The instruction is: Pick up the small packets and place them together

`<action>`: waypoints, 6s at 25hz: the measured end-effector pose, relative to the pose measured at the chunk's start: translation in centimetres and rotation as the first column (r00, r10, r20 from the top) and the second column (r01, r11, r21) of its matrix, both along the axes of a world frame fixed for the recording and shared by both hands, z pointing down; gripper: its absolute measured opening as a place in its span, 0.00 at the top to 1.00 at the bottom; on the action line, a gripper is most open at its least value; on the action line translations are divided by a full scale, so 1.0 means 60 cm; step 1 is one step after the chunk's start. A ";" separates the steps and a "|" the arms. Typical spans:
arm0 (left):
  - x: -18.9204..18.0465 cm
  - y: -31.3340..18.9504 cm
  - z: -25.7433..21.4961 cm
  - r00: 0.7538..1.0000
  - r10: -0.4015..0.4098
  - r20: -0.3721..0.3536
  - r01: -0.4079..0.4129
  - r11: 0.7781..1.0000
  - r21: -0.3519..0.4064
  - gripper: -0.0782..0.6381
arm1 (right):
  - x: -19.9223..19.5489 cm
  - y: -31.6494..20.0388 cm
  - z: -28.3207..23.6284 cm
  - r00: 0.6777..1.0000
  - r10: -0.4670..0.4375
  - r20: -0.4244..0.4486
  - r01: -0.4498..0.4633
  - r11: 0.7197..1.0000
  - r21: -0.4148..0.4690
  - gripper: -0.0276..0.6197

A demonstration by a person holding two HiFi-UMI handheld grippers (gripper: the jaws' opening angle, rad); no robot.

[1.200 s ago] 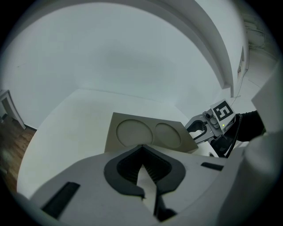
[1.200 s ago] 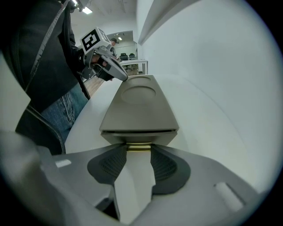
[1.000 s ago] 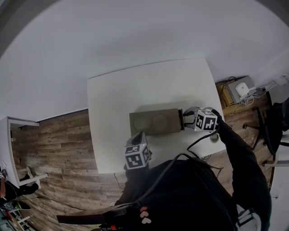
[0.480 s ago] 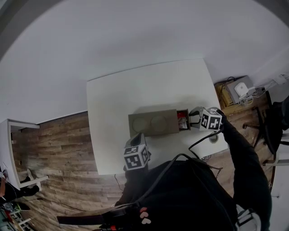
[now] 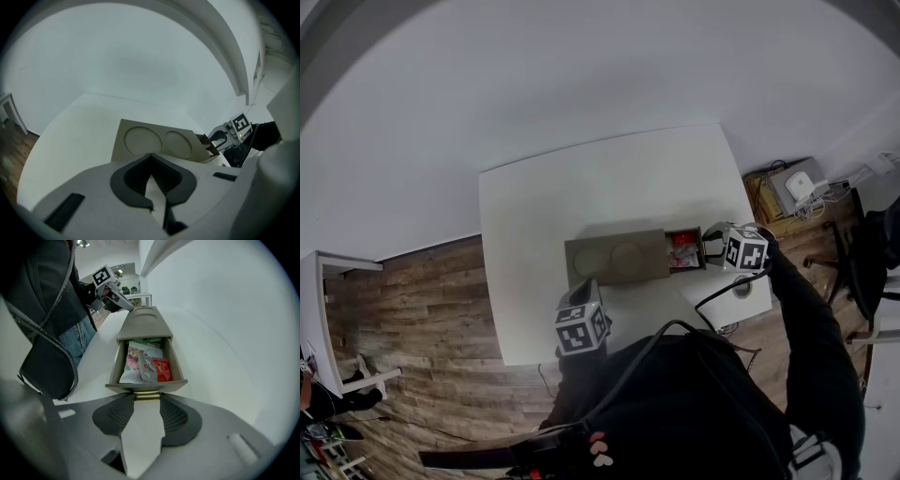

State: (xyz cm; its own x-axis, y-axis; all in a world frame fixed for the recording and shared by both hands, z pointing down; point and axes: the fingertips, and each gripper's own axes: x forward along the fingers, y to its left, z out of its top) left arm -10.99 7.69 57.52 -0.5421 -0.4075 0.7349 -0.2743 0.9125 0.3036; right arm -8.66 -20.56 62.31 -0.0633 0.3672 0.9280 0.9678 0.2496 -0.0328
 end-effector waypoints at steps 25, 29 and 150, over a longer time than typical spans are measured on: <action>-0.005 -0.012 0.000 1.000 -0.027 -0.001 0.027 1.000 -0.013 0.89 | 0.030 -0.168 0.009 0.991 0.130 -0.014 -0.127 0.986 0.107 0.70; -0.004 -0.006 0.001 1.000 -0.030 -0.002 0.030 0.999 -0.019 0.89 | 0.033 -0.182 0.012 0.989 0.149 -0.013 -0.146 0.982 0.116 0.70; 0.034 0.126 -0.066 0.985 -0.157 0.067 0.154 0.987 0.045 0.89 | -0.128 0.405 -0.285 0.932 0.200 -0.303 -0.348 0.733 -0.585 0.95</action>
State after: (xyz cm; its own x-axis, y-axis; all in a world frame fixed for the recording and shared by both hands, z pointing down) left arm -8.96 15.25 53.55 -0.6510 -0.3424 0.6774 -0.1522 0.9332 0.3255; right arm -16.32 3.72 45.23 -0.0889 0.8602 0.5021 0.8116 0.3548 -0.4642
